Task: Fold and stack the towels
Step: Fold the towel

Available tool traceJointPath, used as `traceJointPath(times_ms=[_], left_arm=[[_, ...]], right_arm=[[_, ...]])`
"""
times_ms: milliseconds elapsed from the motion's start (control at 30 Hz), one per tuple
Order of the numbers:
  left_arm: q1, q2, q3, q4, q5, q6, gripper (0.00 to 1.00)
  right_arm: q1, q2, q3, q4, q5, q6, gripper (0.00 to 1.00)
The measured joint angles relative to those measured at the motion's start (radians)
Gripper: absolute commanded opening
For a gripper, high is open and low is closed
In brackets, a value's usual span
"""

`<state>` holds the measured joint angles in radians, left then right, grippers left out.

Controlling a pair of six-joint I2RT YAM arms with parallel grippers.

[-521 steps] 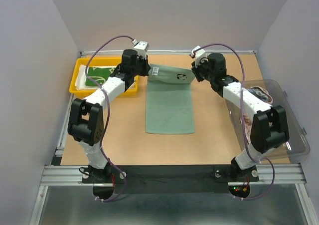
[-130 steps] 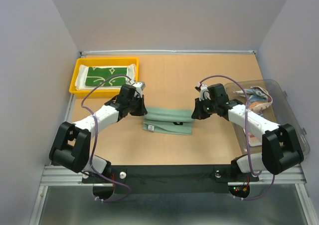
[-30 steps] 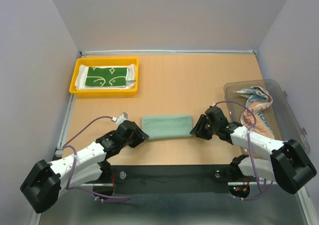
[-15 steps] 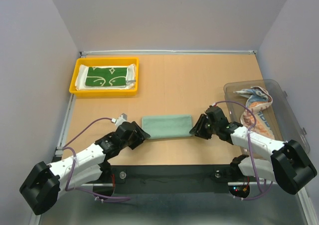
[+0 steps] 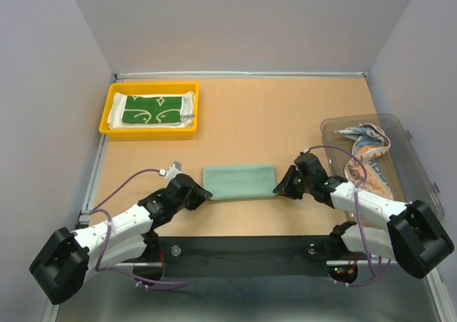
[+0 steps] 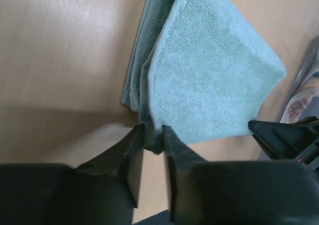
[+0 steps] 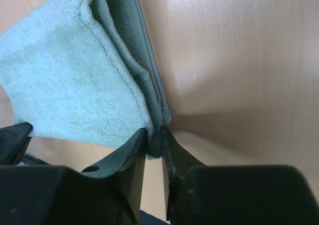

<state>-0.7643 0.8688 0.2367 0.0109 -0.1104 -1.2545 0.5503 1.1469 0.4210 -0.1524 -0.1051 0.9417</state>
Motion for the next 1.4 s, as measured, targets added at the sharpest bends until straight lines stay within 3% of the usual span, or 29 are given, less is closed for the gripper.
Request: traceJointPath(times_ms=[67, 200, 400, 600, 933, 1400], left_arm=[[0.000, 0.005, 0.000, 0.005, 0.003, -0.001, 0.10], [0.000, 0.003, 0.000, 0.007, 0.004, 0.005, 0.00], [0.000, -0.051, 0.031, -0.071, -0.022, 0.011, 0.00], [0.056, -0.077, 0.149, -0.139, -0.063, 0.078, 0.00], [0.241, 0.074, 0.291, -0.120, -0.034, 0.253, 0.00], [0.328, 0.209, 0.350, -0.052, 0.047, 0.356, 0.00]], right_arm=[[0.000, -0.002, 0.000, 0.001, 0.000, 0.002, 0.10], [0.000, -0.016, 0.000, 0.002, -0.001, 0.005, 0.01], [0.000, -0.043, 0.011, -0.006, -0.003, 0.003, 0.01], [0.000, -0.036, 0.132, -0.039, 0.031, -0.027, 0.01], [0.000, 0.105, 0.309, -0.043, 0.093, -0.090, 0.01], [-0.021, 0.307, 0.505, -0.043, 0.155, -0.186, 0.01]])
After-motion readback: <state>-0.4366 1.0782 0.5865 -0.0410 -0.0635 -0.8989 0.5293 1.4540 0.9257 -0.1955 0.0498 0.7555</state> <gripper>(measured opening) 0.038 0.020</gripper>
